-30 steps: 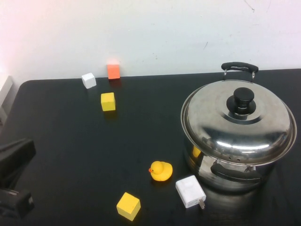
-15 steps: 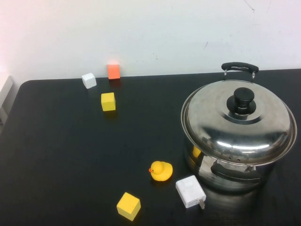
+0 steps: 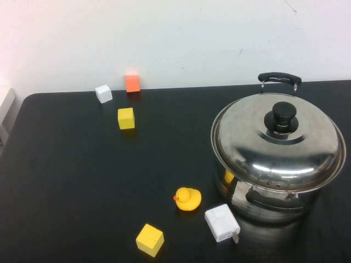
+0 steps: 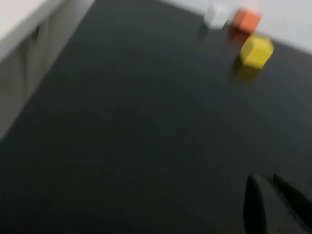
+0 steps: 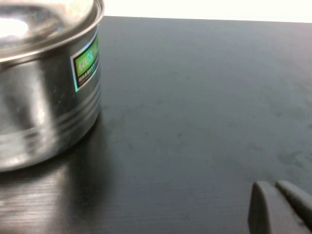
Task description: Cover the pot
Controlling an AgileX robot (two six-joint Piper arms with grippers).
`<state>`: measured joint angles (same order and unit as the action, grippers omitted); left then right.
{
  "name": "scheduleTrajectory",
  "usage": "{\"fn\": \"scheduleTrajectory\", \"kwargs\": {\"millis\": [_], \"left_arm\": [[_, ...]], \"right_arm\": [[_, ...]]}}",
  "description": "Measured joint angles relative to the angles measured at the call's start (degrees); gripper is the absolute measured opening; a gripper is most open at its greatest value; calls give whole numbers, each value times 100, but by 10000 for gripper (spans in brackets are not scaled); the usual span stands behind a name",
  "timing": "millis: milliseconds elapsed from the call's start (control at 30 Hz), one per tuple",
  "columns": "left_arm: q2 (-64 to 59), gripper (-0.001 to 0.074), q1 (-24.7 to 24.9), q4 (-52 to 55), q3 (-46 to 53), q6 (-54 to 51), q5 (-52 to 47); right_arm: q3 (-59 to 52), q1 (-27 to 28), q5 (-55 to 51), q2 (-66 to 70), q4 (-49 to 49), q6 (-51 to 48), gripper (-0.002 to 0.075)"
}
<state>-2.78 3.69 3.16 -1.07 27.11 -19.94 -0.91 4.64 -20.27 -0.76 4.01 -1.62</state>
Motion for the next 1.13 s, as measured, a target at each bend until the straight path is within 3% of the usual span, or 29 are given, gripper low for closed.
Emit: {"fn": "scheduleTrajectory", "kwargs": {"millis": [633, 900, 1133], "left_arm": [[348, -1, 0, -316, 173, -85, 87], [348, -1, 0, -454, 173, -1870, 87], [348, -1, 0, -501, 173, -2180, 87]], "right_arm": [[0, 0, 0, 0, 0, 0, -2], [0, 0, 0, 0, 0, -109, -2], [0, 0, 0, 0, 0, -131, -2]]}}
